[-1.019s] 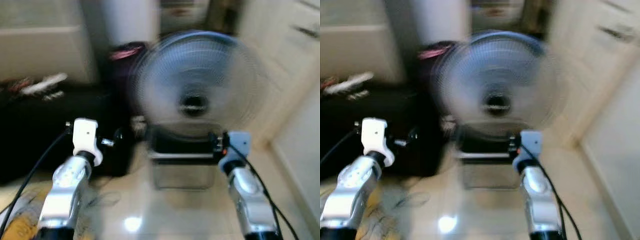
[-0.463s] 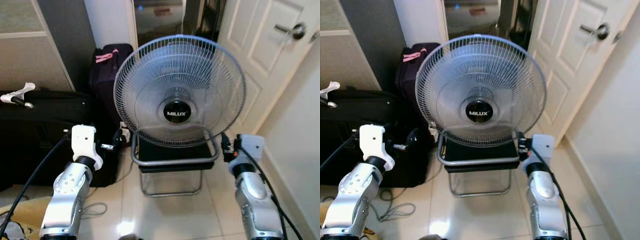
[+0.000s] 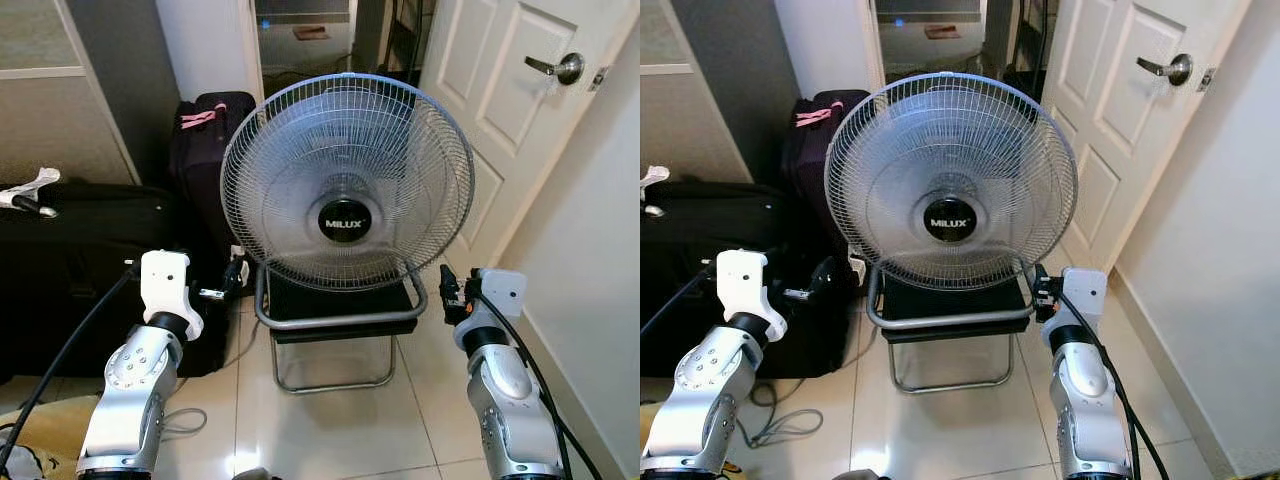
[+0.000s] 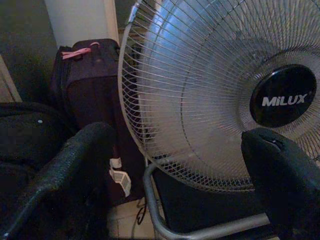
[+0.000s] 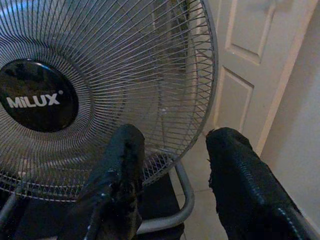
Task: Clean up the room
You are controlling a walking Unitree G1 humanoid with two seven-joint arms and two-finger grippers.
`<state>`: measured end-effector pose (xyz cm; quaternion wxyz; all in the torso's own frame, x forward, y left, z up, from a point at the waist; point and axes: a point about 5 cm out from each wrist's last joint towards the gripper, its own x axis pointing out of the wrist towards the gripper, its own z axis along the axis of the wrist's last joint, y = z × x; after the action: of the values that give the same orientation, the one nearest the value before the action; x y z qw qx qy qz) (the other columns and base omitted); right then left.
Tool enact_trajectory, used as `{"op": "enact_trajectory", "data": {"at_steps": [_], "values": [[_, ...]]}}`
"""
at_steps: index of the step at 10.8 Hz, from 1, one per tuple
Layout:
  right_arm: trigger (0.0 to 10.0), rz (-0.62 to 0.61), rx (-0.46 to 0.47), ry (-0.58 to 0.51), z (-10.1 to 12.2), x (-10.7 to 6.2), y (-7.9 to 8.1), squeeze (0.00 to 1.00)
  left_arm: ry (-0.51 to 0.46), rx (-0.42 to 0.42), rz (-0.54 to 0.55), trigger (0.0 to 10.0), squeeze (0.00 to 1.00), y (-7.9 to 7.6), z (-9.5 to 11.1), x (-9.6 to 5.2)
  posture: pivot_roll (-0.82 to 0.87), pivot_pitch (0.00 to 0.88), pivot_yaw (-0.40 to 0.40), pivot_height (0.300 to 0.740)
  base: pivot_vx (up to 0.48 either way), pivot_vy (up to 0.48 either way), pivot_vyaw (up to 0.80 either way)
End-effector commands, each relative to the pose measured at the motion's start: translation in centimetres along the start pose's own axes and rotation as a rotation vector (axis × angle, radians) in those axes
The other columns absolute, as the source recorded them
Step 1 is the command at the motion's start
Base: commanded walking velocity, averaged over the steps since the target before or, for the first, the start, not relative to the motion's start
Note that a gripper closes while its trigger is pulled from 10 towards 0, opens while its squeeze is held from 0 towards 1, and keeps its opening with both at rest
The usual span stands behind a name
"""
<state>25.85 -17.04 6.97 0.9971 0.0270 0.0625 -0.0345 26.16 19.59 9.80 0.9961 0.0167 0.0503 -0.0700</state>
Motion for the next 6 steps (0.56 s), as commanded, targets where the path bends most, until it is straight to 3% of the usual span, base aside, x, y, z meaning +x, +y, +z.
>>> {"op": "enact_trajectory", "data": {"at_steps": [1, 4, 5, 6], "values": [[10.0, -0.003, -0.003, 0.007, -0.1, -0.1, 0.0, 0.00, -0.002, 0.013, 0.005, 10.0, 0.00, 0.2, 0.1, -0.1, -0.01, 0.000, 0.037, 0.740, 0.000, 0.000, 0.00], [10.0, -0.003, -0.003, 0.007, -0.1, -0.1, 0.0, 0.00, -0.002, 0.013, 0.005, 10.0, 0.00, 0.2, 0.1, -0.1, -0.01, 0.000, 0.037, 0.740, 0.000, 0.000, 0.00], [10.0, 0.002, -0.034, -0.004, -0.4, -0.7, -0.3, 0.00, 0.008, 0.042, -0.013, 10.0, 0.00, 0.4, -0.2, -0.7, -0.01, 0.000, 0.026, 0.740, 0.000, 0.000, 0.00], [10.0, 0.007, -0.064, -0.005, -0.4, -1.4, -0.6, 0.00, 0.028, 0.008, 0.050, 10.0, 0.00, 1.4, -0.2, -1.9, 0.01, 0.000, 0.006, 0.740, 0.000, 0.000, 0.00]]}}
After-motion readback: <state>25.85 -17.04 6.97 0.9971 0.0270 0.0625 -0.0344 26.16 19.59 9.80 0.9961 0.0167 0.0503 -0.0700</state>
